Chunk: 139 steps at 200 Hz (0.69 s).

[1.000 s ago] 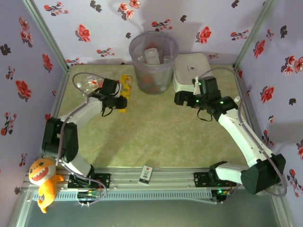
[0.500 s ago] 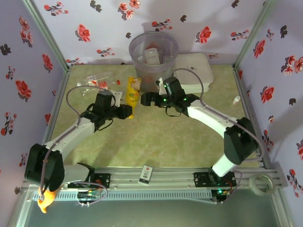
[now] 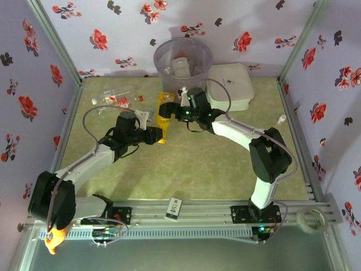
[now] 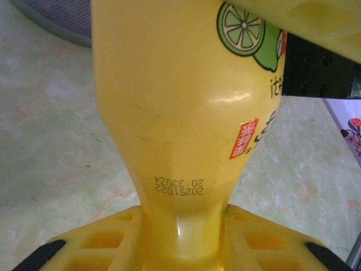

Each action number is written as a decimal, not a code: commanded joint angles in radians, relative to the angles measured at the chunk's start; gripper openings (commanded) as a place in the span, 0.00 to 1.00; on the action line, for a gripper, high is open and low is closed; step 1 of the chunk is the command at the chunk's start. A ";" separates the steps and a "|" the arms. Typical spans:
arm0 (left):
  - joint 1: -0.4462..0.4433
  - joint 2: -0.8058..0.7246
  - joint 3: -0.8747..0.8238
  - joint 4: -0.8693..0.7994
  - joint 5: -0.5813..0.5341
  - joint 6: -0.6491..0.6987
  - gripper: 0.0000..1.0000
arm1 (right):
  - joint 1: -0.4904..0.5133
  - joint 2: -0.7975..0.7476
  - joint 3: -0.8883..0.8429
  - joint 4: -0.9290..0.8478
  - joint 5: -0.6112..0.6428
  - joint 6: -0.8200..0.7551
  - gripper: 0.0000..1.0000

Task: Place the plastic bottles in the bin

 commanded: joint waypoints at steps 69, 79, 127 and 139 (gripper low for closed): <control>-0.008 -0.026 0.011 0.067 0.027 -0.038 0.63 | 0.006 -0.032 0.095 -0.131 0.017 -0.085 0.57; -0.008 -0.049 0.010 0.053 0.026 -0.036 0.77 | 0.007 -0.044 0.131 -0.187 0.031 -0.126 0.54; 0.000 -0.208 0.037 -0.098 0.025 0.001 0.99 | 0.002 -0.098 0.347 -0.470 0.104 -0.342 0.50; 0.010 -0.243 0.039 -0.127 0.025 0.002 0.99 | -0.005 -0.107 0.406 -0.521 0.126 -0.392 0.50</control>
